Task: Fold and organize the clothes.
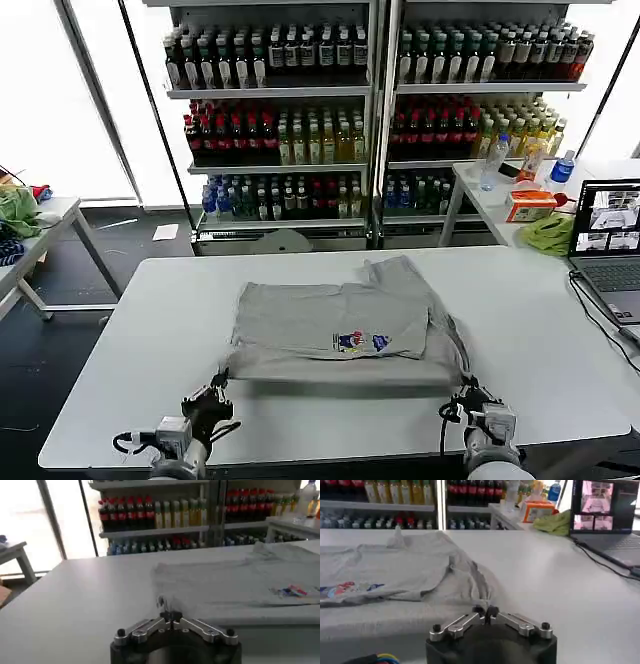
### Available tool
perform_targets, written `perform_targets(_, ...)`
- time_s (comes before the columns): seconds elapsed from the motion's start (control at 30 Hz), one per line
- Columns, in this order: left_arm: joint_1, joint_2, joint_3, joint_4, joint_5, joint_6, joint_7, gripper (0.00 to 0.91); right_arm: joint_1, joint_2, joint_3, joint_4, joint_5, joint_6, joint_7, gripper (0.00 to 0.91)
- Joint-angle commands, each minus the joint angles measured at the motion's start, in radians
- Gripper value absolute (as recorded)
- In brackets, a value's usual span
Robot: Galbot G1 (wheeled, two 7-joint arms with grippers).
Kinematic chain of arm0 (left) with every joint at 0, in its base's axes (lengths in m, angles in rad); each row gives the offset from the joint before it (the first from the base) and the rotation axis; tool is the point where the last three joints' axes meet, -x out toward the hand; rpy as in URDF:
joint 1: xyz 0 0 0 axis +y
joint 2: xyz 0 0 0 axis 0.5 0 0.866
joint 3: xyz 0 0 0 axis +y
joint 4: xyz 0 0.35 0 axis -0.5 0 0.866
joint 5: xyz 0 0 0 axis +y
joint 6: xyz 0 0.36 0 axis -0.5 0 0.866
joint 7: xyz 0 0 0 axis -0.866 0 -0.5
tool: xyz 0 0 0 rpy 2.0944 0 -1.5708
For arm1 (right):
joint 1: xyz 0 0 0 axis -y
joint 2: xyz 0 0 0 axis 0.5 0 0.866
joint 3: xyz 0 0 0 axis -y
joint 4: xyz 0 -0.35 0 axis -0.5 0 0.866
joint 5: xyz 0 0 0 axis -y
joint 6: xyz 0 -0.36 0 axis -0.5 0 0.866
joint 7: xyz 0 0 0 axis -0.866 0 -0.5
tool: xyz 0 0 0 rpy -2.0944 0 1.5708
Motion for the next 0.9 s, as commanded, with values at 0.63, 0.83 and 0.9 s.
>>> perform_targets(0.63,0.206,-0.062,-0.001,-0.058,0.043,-0.028,0.010,0.907,-0.142,0.002,0.035,0.060,-0.054,0.025,0.096,0.907)
perform_targets(0.83,0.234,-0.073,-0.007,-0.076,0.045,-0.046,0.002,0.907,-0.153,0.003,0.056,0.069,-0.076,0.059,0.101,0.907)
perform_targets(0.9,0.238,-0.070,-0.019,-0.098,0.045,-0.051,-0.005,0.907,-0.144,0.001,0.082,0.078,-0.061,0.061,0.102,0.907)
